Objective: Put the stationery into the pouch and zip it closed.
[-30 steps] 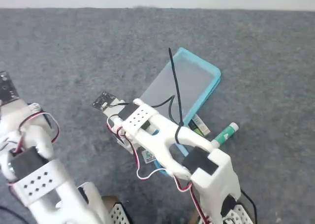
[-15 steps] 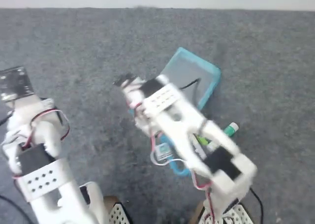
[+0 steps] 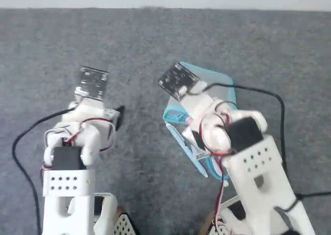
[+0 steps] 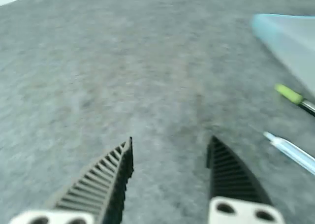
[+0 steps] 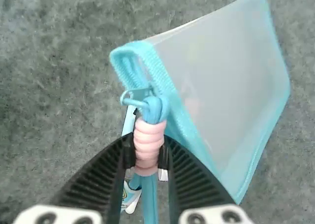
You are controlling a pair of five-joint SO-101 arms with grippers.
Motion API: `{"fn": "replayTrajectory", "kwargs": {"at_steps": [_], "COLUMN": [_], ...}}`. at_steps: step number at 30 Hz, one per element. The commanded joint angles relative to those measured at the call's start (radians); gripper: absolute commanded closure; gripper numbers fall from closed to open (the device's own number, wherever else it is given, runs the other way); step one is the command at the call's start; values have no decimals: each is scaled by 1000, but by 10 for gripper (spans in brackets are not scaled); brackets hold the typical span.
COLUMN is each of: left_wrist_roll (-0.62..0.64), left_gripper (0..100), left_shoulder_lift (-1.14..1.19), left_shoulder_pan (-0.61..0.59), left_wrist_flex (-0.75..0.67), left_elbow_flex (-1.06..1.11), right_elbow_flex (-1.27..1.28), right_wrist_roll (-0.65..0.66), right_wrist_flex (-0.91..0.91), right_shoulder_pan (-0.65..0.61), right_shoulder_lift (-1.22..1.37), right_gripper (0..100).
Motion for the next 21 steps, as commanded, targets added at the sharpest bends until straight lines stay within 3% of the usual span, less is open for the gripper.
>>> {"fn": "replayTrajectory", "kwargs": {"at_steps": [1, 8, 12, 18, 21], "left_wrist_roll": [-5, 40, 46, 48, 48], "left_gripper": [722, 721, 721, 721, 721], "left_shoulder_lift": [3, -123, -239, -381, -396], "left_shoulder_pan": [114, 293, 302, 304, 308], "left_wrist_flex": [18, -15, -18, 117, 120], "left_elbow_flex": [-7, 77, 114, 36, 47], "right_elbow_flex": [9, 14, 14, 29, 26], "right_wrist_roll": [18, 18, 18, 18, 18], "right_wrist_flex": [-27, -22, 12, 16, 15], "right_shoulder_pan": [-38, -90, -137, -150, -150], "right_shoulder_lift": [-62, -64, -71, -61, -62], "right_gripper": [991, 991, 991, 991, 991]}}
